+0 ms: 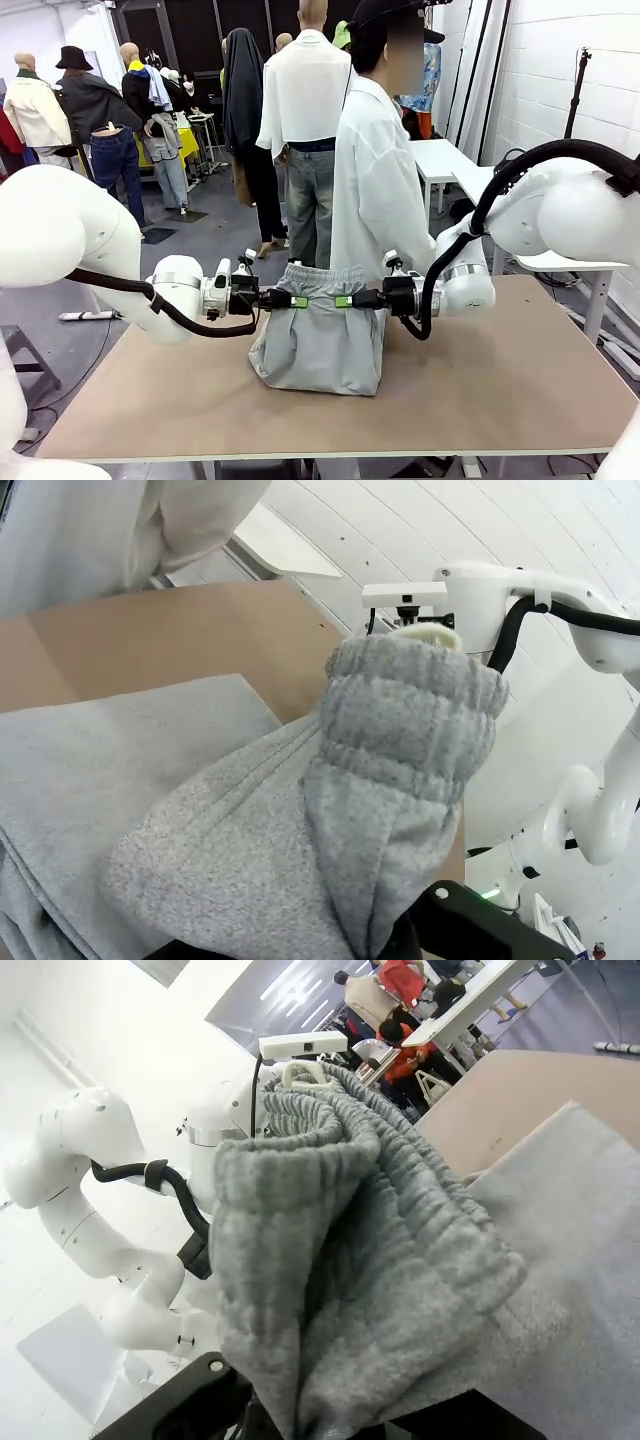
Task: Fold the training pants.
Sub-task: Fold the Training pants in half.
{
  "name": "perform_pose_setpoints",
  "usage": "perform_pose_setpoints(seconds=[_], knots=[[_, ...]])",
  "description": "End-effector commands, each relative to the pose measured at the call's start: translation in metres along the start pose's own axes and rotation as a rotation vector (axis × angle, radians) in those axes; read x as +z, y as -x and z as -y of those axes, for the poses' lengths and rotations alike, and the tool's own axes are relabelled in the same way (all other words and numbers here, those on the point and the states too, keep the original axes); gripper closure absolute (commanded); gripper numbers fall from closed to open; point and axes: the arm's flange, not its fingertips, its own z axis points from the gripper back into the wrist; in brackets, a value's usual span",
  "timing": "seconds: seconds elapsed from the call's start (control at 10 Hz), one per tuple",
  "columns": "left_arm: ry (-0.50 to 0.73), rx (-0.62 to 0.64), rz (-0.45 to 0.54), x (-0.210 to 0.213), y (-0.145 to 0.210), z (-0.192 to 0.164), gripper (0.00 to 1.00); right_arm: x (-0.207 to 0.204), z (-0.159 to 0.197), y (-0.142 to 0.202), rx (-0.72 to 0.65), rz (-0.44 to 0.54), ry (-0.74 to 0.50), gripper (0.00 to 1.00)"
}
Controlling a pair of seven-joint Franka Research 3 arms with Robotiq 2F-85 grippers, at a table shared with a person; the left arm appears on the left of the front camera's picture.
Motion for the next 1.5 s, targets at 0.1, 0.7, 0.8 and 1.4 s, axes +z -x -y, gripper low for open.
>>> perform_pose_setpoints(seconds=[0.1,0.7,0.8,1.4], knots=[[0.000,0.000,0.000,0.000,0.000,0.000,1.00,0.000,0.000,0.000,0.000,0.000,0.000,1.00],[-0.055,0.062,-0.010,0.002,-0.010,-0.012,1.00,0.006,0.018,-0.005,-0.094,0.050,0.006,1.00],[-0.068,0.079,-0.015,0.003,-0.013,-0.018,1.00,0.007,0.024,-0.006,-0.119,0.057,0.016,1.00],[-0.128,0.177,-0.035,0.000,-0.020,-0.057,1.00,0.015,0.058,-0.013,-0.214,0.084,0.078,1.00]])
